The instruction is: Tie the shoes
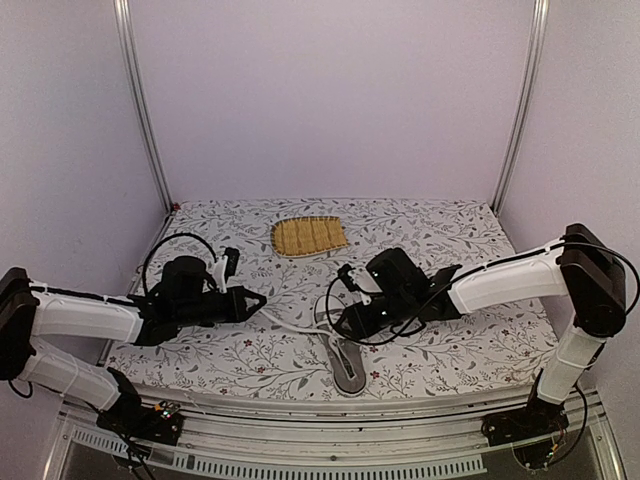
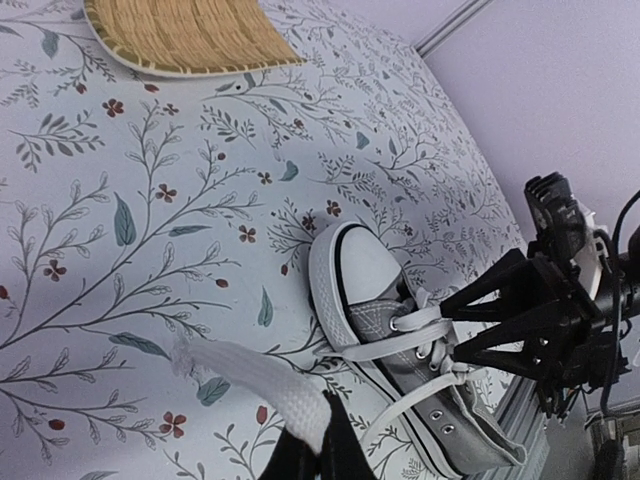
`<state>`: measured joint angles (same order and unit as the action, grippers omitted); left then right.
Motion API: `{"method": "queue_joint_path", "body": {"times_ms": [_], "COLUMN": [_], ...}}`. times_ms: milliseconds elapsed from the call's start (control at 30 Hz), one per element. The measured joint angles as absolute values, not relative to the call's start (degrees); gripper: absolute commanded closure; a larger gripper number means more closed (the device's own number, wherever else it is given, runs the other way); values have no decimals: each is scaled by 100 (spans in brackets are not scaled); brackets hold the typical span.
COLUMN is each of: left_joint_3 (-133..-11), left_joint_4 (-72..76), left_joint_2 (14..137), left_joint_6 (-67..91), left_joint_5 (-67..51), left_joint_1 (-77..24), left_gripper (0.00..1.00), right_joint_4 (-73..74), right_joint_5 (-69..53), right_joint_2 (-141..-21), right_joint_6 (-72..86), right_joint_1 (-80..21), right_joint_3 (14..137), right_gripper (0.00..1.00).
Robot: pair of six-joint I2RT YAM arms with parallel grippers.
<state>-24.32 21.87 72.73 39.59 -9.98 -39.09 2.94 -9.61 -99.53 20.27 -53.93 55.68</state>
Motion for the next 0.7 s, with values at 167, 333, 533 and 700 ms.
{"method": "queue_joint_path", "body": {"times_ms": [167,333,533,700], "left_joint_3": [-2482,-2504,-2517,-2821], "left_joint_4": [2191,2187,2163,2123], "left_joint_2": [7330,7330,7314,7446], "left_joint_6": [3942,3942,3920,3811], "left_joint_5": [-1013,-1009,-985,-993], "left_joint_1": [-3911,-3922,-3927,-3933], "left_gripper": [100,100,100,100], "right_joint_4": [117,-21,25,338], "right_joint_5": [-1066,-1262,-1192,-937], "right_joint_2": [-10062,-10160,-9684,-8866], "right_joint_6": [2029,2032,2053,2106], "right_joint_1": [-5384,-5382,-5382,-5360], "right_joint_3": [5509,5470,5234,4958], "right_gripper": [67,89,96,97]}}
